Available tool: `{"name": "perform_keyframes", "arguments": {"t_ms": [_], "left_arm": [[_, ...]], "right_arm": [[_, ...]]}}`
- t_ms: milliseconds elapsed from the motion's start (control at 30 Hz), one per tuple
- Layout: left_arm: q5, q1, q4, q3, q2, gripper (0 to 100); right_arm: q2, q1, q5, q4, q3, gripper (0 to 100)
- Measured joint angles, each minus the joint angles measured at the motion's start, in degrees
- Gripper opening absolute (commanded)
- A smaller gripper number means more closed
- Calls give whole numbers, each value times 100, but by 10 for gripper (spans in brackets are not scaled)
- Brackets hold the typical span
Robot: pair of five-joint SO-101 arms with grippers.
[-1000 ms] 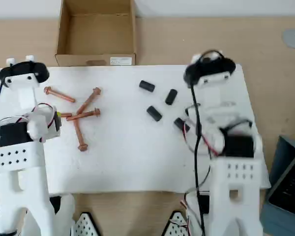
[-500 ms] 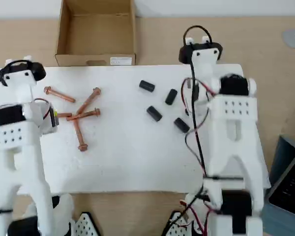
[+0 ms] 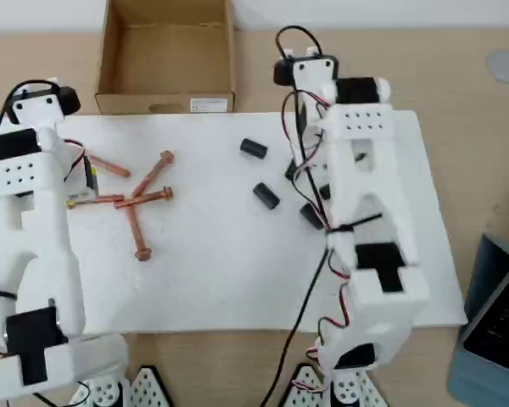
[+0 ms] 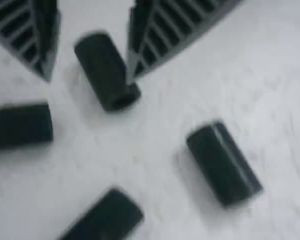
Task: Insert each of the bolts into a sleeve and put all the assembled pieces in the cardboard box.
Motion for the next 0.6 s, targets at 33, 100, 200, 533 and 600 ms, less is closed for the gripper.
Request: {"name": "perform_keyframes", "arguments": {"t_ms": [33,100,200,533,600], "left_arm": [[0,0,0,-53,53,81],[0,0,0,-114,132,82],[0,0,0,-132,158,82],[0,0,0,-132,158,82],[0,0,0,-132,158,82]], "right_arm": [[185,-44,-70,35,-193,122],[519,-149,-290,123,-554,122],[993,-211,-563,246,-1064,123],[2418,-211,-721,651,-2497,182],[2602,-211,-721,686,-2716,182]]}}
